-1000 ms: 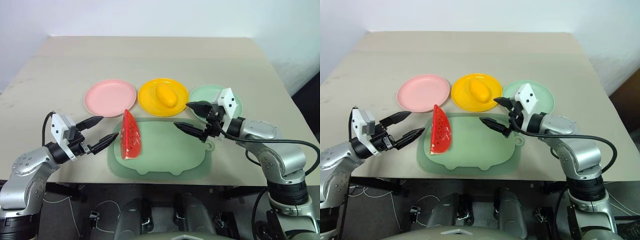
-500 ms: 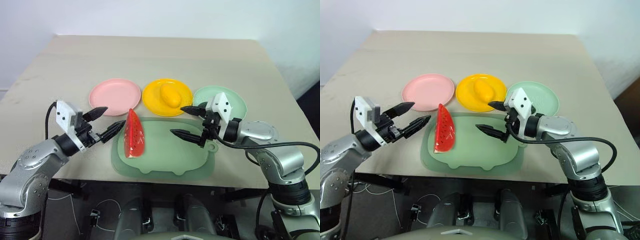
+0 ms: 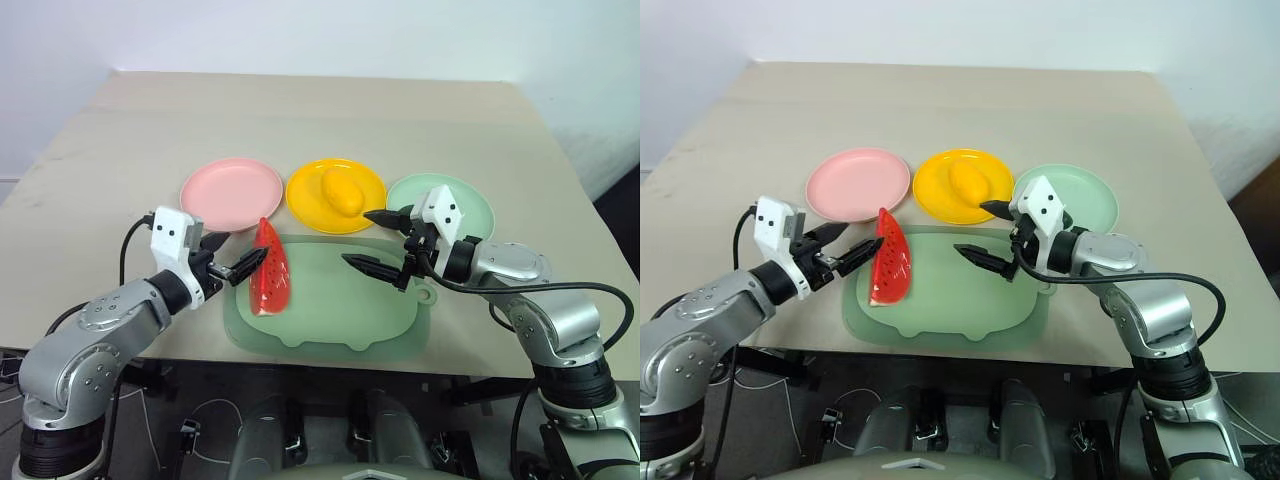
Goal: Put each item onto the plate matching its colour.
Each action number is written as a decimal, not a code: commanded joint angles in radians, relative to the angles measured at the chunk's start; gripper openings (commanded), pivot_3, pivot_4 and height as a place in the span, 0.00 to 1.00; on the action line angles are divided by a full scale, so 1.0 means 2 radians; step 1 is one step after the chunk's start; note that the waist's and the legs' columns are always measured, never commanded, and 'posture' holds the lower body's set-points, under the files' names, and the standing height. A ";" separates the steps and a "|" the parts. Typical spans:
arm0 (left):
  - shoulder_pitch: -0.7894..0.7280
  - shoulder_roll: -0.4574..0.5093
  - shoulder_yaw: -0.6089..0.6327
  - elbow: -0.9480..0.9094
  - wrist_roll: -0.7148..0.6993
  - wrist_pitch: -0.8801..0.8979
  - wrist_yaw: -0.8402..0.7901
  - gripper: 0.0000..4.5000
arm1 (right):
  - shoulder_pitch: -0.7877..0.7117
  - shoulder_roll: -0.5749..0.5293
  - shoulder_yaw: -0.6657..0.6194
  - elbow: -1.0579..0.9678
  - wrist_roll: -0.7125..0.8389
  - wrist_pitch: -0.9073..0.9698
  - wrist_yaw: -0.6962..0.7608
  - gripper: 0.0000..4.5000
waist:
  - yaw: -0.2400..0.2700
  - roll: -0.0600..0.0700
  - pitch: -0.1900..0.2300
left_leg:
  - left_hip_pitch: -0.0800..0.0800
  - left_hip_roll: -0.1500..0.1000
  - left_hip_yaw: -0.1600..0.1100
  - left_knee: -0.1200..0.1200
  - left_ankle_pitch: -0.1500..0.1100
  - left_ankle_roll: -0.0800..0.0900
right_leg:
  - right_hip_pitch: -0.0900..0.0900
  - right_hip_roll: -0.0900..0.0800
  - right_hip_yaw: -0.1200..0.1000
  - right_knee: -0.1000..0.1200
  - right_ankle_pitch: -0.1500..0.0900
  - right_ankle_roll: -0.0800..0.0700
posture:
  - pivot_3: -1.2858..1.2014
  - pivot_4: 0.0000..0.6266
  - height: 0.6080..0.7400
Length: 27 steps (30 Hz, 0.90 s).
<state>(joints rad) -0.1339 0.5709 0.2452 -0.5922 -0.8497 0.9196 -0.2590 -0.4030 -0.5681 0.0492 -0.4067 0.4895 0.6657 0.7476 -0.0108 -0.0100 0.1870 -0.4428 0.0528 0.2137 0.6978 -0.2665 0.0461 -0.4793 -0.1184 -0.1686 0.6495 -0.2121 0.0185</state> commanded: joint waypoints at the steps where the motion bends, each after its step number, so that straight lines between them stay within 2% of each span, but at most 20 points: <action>1: -0.012 0.002 -0.009 -0.023 -0.014 0.012 0.002 1.00 | 0.001 0.002 -0.008 -0.017 0.002 -0.010 -0.005 0.99 | 0.000 0.000 0.000 | 0.000 0.000 0.000 0.000 0.000 0.000 | 0.000 0.000 0.000 0.000 0.000 0.000 | 0.52 0.24 0.67; 14: -0.045 0.024 -0.045 -0.010 0.004 0.095 0.033 1.00 | -0.004 0.002 -0.011 -0.011 0.001 -0.003 -0.025 0.99 | 0.000 0.000 0.000 | 0.000 0.000 0.000 0.000 0.000 0.000 | 0.000 0.000 0.000 0.000 0.000 0.000 | 0.52 0.24 0.67; 23: -0.047 0.052 -0.060 -0.011 0.010 0.115 0.002 1.00 | -0.007 0.002 -0.010 0.003 0.000 -0.002 -0.028 0.99 | 0.000 0.000 0.000 | 0.000 0.000 0.000 0.000 0.000 0.000 | 0.000 0.000 0.000 0.000 0.000 0.000 | 0.52 0.24 0.67; 27: -0.047 0.047 -0.070 -0.008 0.008 0.124 -0.005 1.00 | -0.003 0.002 -0.009 0.013 -0.010 -0.014 -0.028 0.99 | 0.000 0.000 0.000 | 0.000 0.000 0.000 0.000 0.000 0.000 | 0.000 0.000 0.000 0.000 0.000 -0.001 | 0.52 0.24 0.67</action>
<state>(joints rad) -0.2227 0.6663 0.1160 -0.5913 -0.8365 1.1683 -0.2582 -0.4031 -0.5649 0.0491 -0.3775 0.4764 0.6667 0.6941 -0.0110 -0.0099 0.1871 -0.4431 0.0527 0.2135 0.6974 -0.2665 0.0460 -0.4800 -0.1188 -0.1686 0.6490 -0.2129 0.0171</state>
